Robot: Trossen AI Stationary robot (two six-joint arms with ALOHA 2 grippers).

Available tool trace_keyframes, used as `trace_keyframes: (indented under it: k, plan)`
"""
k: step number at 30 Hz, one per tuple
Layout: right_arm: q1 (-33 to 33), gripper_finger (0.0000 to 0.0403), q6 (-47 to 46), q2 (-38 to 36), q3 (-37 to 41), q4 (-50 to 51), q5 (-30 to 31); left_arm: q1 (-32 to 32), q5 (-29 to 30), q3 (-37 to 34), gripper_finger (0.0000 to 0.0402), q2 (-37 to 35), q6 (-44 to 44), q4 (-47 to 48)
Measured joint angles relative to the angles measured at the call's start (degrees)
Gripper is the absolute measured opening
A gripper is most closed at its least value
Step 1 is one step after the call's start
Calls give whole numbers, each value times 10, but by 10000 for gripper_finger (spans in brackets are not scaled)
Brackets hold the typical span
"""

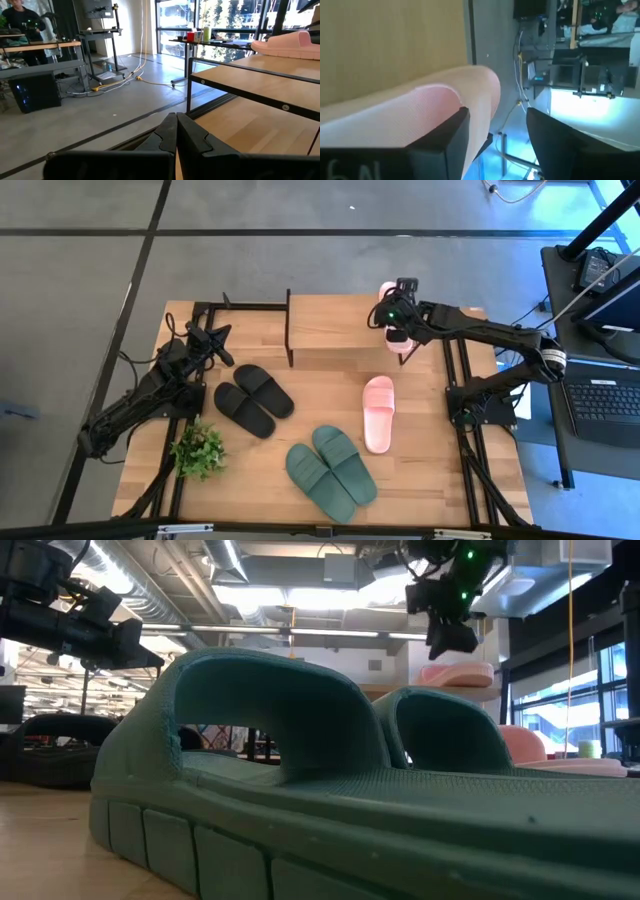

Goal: Pick and place slides into the shelf
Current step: Put the right pink slide on the shelf, then put the pink slide on the shelf

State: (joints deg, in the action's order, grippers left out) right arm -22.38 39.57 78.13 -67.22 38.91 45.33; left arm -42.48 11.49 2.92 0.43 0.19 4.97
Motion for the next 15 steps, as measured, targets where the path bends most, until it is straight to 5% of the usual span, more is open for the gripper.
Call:
trace_keyframes:
  k: [6, 10, 15]
  plan:
    - [29, 181, -106, 0, -64, 126, -46, 0, 0, 0, 0, 0, 0, 0]
    - [60, 170, -243, 0, -118, 234, -252, 0, 0, 0, 0, 0, 0, 0]
    - [110, 166, -315, -1, -114, 235, -464, 0, 0, 0, 0, 0, 0, 0]
